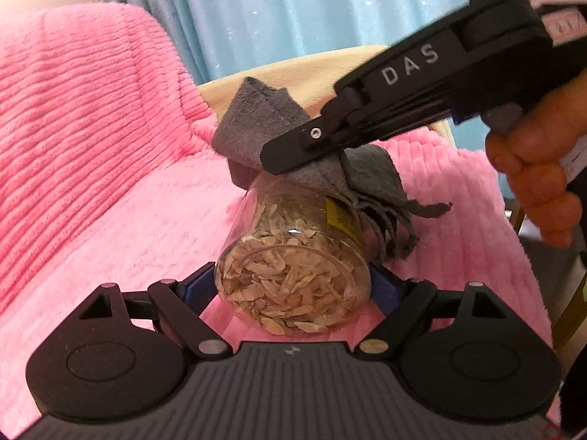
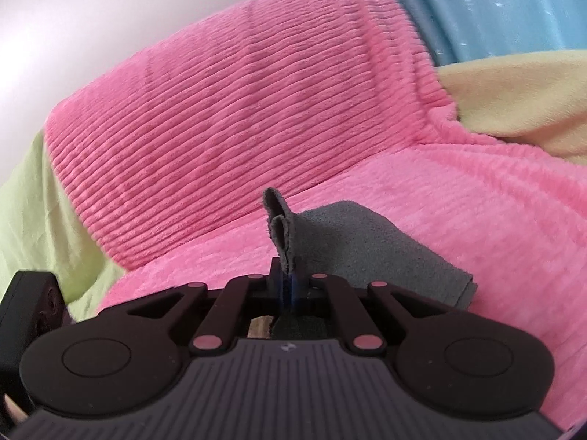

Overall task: Clean container
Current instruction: 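Keep wiping the jar body with the cloth while the left gripper holds it, then turn the jar upright with the left gripper, lid facing the cloth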

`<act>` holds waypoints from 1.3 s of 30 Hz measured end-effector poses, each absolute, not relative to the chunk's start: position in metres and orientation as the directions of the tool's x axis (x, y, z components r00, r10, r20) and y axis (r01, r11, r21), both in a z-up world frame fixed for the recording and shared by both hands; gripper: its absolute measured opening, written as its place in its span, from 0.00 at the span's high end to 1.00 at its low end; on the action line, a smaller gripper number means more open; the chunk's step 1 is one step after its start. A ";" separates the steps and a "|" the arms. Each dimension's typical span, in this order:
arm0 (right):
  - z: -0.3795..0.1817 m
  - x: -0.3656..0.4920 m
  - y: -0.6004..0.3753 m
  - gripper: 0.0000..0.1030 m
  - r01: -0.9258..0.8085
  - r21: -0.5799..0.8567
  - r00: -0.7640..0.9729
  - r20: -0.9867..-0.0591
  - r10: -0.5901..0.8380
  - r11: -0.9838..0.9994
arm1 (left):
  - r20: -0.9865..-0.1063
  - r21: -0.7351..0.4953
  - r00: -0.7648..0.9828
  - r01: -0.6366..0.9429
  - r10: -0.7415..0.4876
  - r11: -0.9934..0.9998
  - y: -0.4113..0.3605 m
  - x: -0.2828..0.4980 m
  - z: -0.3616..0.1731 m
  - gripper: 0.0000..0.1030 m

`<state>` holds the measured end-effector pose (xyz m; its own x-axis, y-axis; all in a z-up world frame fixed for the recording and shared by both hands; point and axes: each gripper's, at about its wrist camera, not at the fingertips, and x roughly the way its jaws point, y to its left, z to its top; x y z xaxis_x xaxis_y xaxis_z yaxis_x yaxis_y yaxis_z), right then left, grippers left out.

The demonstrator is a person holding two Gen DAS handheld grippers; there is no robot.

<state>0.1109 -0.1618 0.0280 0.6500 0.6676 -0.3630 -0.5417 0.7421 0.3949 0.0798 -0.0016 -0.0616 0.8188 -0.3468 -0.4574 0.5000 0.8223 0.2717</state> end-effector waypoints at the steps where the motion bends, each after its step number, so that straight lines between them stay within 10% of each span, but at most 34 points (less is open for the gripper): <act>1: 0.029 0.109 -0.159 0.97 -0.564 0.397 0.627 -0.365 0.689 0.724 | -0.455 0.294 0.823 0.498 -0.339 0.816 -0.005 0.073 -0.062 0.17; 12: 0.026 0.118 -0.168 0.99 -0.493 0.405 0.693 -0.352 0.629 0.770 | -0.422 0.480 0.859 0.484 -0.291 0.732 -0.027 0.065 -0.069 0.18; 39: 0.025 0.127 -0.179 0.97 -0.424 0.513 0.662 -0.386 0.642 0.746 | -0.425 0.280 0.842 0.472 -0.333 0.836 0.003 0.050 -0.021 0.18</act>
<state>0.1270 -0.1789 0.0248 0.6625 0.6422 -0.3856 -0.4245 0.7459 0.5132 0.0496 0.0030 -0.0213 0.8416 -0.3329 -0.4253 0.4720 0.8360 0.2797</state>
